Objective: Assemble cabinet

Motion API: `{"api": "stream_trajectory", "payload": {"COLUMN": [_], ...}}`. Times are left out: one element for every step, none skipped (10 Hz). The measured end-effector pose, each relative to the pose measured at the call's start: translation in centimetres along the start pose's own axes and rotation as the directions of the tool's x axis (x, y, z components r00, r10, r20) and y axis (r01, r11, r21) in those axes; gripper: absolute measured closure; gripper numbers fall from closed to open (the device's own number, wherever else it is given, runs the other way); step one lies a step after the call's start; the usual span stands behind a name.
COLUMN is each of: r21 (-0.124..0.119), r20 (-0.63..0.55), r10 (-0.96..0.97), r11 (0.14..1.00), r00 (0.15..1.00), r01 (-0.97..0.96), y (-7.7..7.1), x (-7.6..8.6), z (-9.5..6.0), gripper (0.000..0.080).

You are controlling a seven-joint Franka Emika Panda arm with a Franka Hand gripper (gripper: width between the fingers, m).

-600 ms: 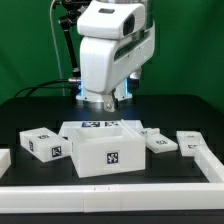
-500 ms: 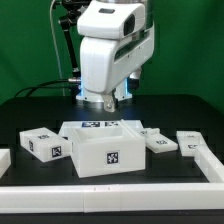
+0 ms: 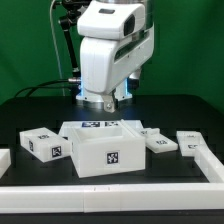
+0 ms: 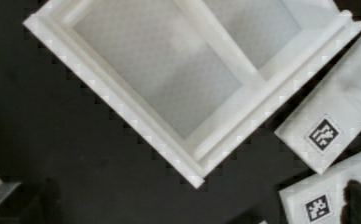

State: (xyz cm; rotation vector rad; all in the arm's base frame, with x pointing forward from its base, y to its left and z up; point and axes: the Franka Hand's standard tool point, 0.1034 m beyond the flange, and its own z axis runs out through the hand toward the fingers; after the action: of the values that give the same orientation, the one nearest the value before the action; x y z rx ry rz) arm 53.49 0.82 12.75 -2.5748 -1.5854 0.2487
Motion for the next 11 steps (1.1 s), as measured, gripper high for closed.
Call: {"api": "stream_trajectory", "payload": {"r21": [-0.05, -0.077, -0.11, -0.134, -0.134, -0.134, -0.134, -0.133, -0.149, -0.166, -0.166], "r20": [-0.02, -0.025, -0.033, -0.032, -0.03, -0.03, -0.03, -0.03, -0.024, -0.015, -0.006], "r10": [-0.107, -0.178, -0.253, -0.32, -0.331, -0.328, -0.328, -0.328, -0.39, -0.452, -0.494], "r11": [0.993, 0.981, 0.962, 0.94, 0.937, 0.937, 0.937, 0.938, 0.912, 0.881, 0.858], "r00": [0.994, 0.984, 0.967, 0.947, 0.943, 0.944, 0.944, 0.944, 0.92, 0.892, 0.87], "r01": [0.106, 0.176, 0.249, 0.313, 0.324, 0.322, 0.321, 0.321, 0.383, 0.444, 0.486], "y": [-0.1, -0.7, -1.2, -1.8, -2.3, -2.2, -2.2, -2.2, -2.1, -2.3, -3.0], "x": [-0.3, -1.1, -1.7, -2.3, -2.7, -2.7, -2.7, -2.7, -2.9, -3.4, -3.7], "z": [0.0, 0.2, 0.8, 1.7, 2.3, 2.3, 2.3, 2.3, 2.4, 2.8, 3.4], "gripper": [0.0003, 0.0003, 0.0003, 0.0003, 0.0003, 0.0003, 0.0003, 0.0003, 0.0003, 0.0003, 0.0003]}}
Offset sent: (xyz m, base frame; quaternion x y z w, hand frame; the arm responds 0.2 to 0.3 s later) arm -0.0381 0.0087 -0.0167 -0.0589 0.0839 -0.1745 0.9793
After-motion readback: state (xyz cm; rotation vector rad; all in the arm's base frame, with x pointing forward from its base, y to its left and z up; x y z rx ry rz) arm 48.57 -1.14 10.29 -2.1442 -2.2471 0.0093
